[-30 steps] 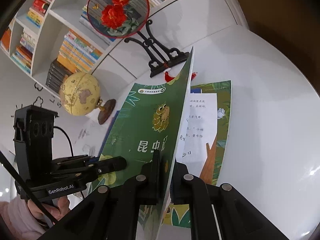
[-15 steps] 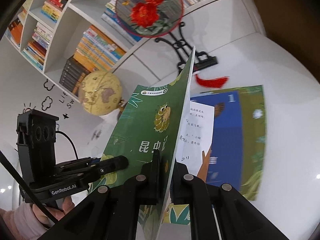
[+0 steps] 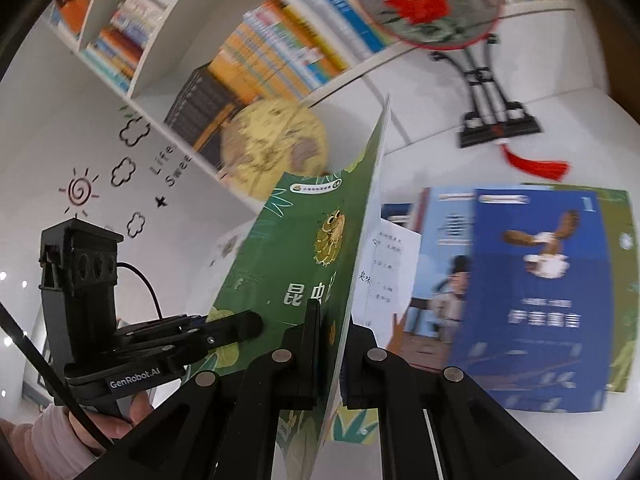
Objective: Organize books
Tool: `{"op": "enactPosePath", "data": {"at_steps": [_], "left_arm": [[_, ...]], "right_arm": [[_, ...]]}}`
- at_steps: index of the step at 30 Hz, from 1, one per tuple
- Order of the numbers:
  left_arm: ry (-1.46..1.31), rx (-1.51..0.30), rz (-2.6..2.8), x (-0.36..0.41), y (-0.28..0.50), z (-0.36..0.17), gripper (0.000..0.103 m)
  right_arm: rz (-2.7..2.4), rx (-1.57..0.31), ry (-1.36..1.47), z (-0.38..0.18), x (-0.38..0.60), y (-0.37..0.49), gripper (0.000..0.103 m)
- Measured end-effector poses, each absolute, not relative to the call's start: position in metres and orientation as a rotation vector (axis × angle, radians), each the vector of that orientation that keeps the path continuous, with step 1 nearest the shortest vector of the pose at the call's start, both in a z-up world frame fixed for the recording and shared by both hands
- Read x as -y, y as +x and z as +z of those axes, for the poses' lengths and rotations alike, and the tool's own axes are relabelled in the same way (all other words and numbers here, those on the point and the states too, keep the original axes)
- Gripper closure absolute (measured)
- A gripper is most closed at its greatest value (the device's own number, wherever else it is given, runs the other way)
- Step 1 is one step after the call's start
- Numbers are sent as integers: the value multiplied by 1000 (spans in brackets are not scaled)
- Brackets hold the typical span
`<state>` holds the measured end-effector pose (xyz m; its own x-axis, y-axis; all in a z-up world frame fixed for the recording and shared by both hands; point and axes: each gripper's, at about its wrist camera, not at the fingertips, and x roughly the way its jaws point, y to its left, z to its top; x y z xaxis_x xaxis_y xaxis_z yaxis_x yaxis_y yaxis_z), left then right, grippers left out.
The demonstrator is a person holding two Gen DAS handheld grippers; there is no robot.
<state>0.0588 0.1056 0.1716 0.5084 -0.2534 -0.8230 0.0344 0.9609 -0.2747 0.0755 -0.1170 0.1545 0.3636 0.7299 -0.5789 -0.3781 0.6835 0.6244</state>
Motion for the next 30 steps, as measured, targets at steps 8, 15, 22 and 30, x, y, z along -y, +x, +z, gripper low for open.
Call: {"op": "enactPosePath", "data": {"at_steps": [8, 15, 22, 30], "left_arm": [[-269, -1022, -129, -165, 31, 168, 91], [-295, -1022, -102, -206, 13, 164, 91], [-339, -1018, -79, -241, 0, 161, 91], [-363, -1029, -26, -274, -15, 149, 91]], "right_arm": [[793, -967, 369, 164, 48, 65, 96], [824, -993, 338, 162, -4, 58, 96], [852, -1006, 303, 165, -42, 53, 96], [874, -1062, 247, 156, -87, 48, 95]]}}
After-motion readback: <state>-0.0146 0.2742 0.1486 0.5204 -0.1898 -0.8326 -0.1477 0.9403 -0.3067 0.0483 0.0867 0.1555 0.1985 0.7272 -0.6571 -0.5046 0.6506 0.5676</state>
